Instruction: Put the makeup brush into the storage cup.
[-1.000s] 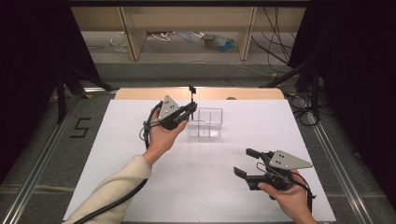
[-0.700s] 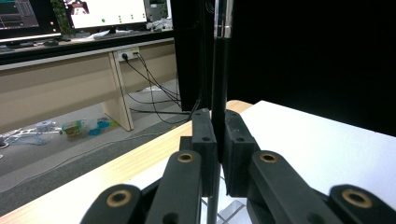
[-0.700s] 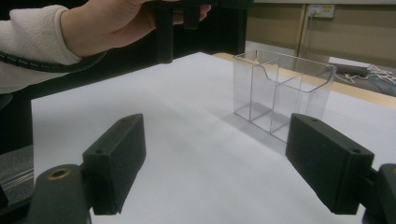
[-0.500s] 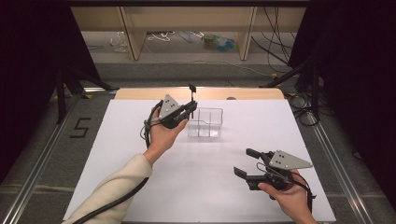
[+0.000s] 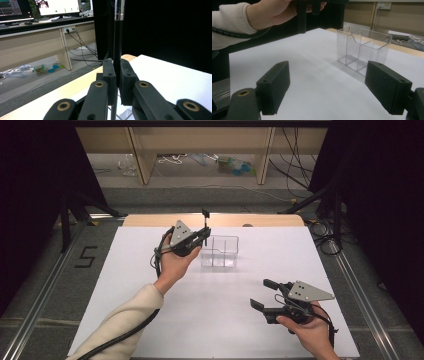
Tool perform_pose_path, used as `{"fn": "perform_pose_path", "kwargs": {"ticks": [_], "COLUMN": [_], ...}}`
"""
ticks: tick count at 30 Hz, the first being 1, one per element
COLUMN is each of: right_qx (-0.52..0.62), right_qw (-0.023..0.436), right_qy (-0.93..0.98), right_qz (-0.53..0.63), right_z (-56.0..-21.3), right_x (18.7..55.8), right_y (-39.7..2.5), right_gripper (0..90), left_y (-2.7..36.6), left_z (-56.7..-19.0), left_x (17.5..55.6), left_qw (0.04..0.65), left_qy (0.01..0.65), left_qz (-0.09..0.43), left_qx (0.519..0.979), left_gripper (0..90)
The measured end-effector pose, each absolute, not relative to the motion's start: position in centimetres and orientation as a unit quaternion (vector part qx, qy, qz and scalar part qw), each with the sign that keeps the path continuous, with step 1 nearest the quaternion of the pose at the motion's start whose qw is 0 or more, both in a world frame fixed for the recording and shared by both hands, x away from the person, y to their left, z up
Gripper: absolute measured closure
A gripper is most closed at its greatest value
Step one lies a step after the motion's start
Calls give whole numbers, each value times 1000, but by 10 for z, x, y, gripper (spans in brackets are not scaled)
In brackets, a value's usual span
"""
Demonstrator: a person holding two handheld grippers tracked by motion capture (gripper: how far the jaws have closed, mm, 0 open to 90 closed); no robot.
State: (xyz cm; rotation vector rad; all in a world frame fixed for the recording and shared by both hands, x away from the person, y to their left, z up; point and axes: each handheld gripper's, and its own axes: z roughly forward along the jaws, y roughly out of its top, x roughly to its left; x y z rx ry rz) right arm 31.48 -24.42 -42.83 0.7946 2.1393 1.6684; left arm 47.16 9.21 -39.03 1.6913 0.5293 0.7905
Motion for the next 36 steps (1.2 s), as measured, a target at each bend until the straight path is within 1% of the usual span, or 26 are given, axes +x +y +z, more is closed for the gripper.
{"fn": "perform_pose_path", "kwargs": {"ticks": [12, 13, 15, 17, 18, 19, 21, 25, 28, 29, 36], "right_qx": [275, 267, 267, 276, 274, 267, 267, 276, 272, 266, 268], "right_qw": [152, 165, 164, 150, 152, 165, 165, 149, 156, 165, 164], "right_qy": [743, 742, 742, 743, 744, 742, 742, 744, 744, 743, 747], "right_qz": [591, 592, 593, 591, 591, 593, 593, 590, 590, 592, 586], "right_z": [-430, -430, -430, -430, -430, -430, -430, -430, -430, -430, -430], "right_x": [316, 317, 317, 315, 316, 317, 317, 315, 316, 317, 317], "right_y": [-243, -243, -243, -242, -243, -243, -243, -242, -243, -243, -244], "right_gripper": [212, 212, 212, 212, 212, 212, 212, 212, 212, 212, 212], "left_y": [89, 89, 89, 89, 89, 89, 89, 89, 89, 89, 89], "left_z": [-392, -392, -392, -392, -393, -393, -393, -393, -393, -393, -393], "left_x": [474, 475, 475, 476, 476, 477, 477, 478, 479, 479, 481], "left_qw": [568, 567, 565, 566, 566, 565, 563, 565, 565, 565, 563], "left_qy": [227, 226, 224, 225, 226, 225, 223, 226, 225, 224, 224], "left_qz": [336, 336, 337, 337, 337, 338, 338, 338, 338, 338, 339], "left_qx": [716, 717, 719, 718, 718, 718, 721, 718, 719, 719, 720], "left_gripper": [851, 851, 851, 851, 851, 851, 851, 851, 851, 851, 851]}}
